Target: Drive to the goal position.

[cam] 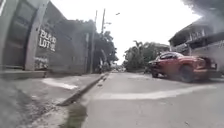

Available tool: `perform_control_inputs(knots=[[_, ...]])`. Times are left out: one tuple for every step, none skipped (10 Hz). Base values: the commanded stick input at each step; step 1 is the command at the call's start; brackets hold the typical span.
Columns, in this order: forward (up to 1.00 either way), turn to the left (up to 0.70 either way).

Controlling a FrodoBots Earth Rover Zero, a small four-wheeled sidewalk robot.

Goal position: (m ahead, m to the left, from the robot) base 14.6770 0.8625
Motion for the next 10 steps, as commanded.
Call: perform_control_inputs(knots=[[0.7,-0.35],[0.7,-0.32],[0.7,-0.27],[0.7,0.0],[0.7,0.0],[0.7,0.0],[0.7,0.0],[0.7,0.0],[0.7,0.0],[0.7,0.0]])
